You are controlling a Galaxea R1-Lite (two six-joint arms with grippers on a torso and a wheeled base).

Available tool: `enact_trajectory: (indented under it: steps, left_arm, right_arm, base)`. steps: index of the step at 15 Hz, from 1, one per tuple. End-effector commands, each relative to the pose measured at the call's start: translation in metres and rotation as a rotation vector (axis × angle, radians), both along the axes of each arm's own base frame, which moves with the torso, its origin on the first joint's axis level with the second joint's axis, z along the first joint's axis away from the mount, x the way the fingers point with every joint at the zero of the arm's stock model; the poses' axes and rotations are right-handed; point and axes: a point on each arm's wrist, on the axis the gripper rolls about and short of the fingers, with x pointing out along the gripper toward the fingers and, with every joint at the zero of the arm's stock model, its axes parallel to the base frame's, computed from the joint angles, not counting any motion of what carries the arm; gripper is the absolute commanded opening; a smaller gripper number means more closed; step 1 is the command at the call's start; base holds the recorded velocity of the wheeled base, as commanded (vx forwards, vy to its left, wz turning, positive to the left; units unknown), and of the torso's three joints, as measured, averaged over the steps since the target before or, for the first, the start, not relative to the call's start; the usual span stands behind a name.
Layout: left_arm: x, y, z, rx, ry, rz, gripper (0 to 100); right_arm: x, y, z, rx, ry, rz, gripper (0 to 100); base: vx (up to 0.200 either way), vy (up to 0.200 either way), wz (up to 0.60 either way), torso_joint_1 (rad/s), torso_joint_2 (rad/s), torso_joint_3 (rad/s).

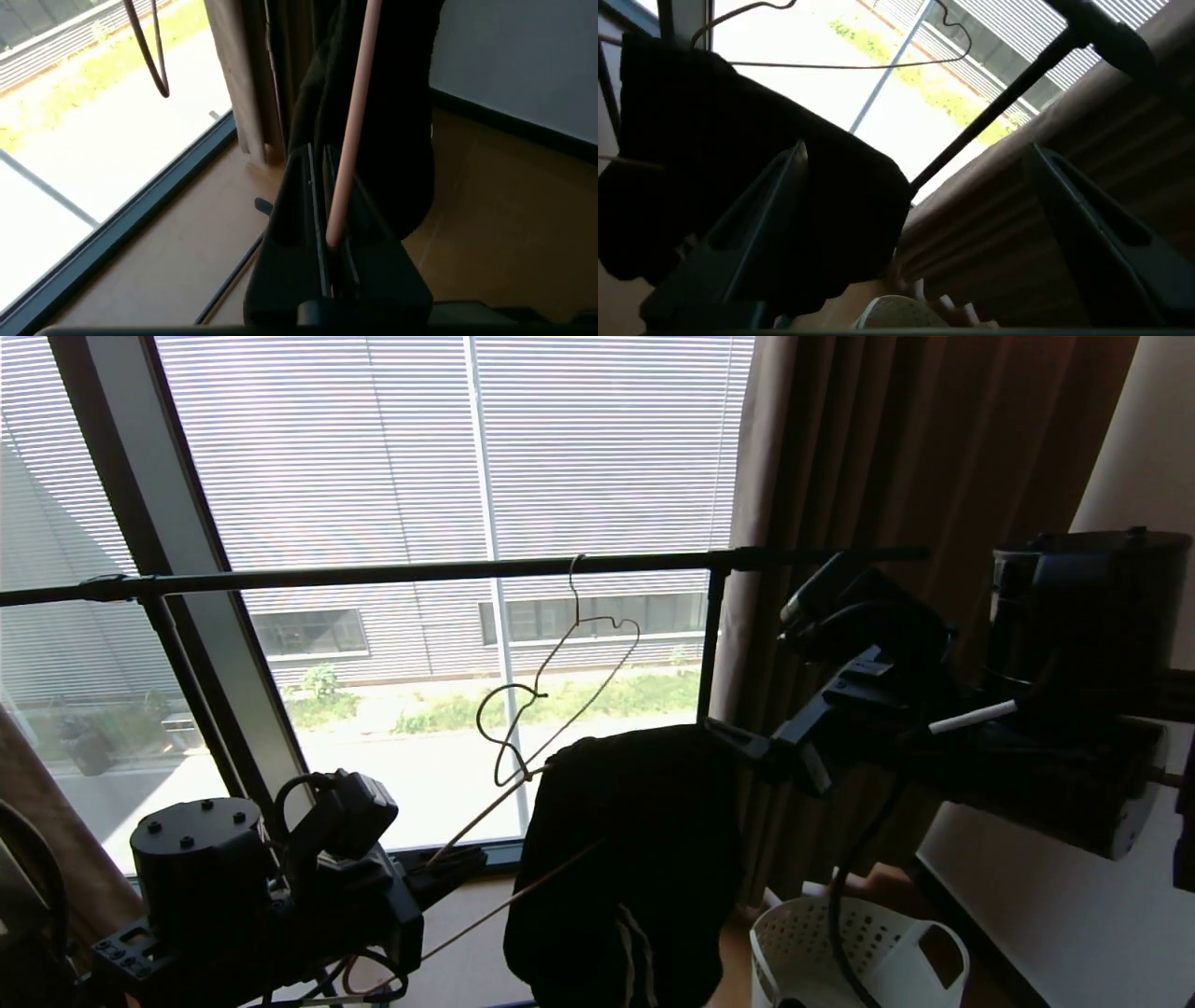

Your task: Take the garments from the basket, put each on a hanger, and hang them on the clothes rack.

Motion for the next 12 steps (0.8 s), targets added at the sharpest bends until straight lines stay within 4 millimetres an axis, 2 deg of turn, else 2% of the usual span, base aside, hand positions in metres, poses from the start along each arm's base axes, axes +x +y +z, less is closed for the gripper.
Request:
enact_trajectory:
  steps: [1,4,6,9,12]
  left_arm:
    - [-0.002,0.000,-0.001,-0.001,0.005,-0.021,0]
    - [-0.004,-0.004,-0.001,0.000,-0.009,-0.091,0]
    - [-0.005,-0.007,0.000,0.006,-0.035,-0.142,0]
    - [-0.007,-0.011,0.002,-0.014,-0.039,-0.214,0]
    - [-0.008,-0.013,0.005,-0.029,-0.066,-0.247,0]
  right_arm:
    - [-0.008,-0.036,0.037,-0.061,0.067,0.163,100]
    - [0.000,-0.031,0.032,-0.175,0.166,0.333,100]
    - [0.013,-0.022,0.018,-0.261,0.235,0.444,100]
    - [0.029,-0.010,0.006,-0.267,0.269,0.516,100]
    - [0.033,-0.005,-0.004,-0.211,0.320,0.610,100]
  base:
    - [0.000,0.000,0.00,0.000,0.00,0.000]
    - [0.000,0.000,0.00,0.000,0.00,0.000]
    - [0.000,0.000,0.00,0.000,0.00,0.000]
    - [0.000,0.000,0.00,0.000,0.00,0.000]
    - [0.000,0.000,0.00,0.000,0.00,0.000]
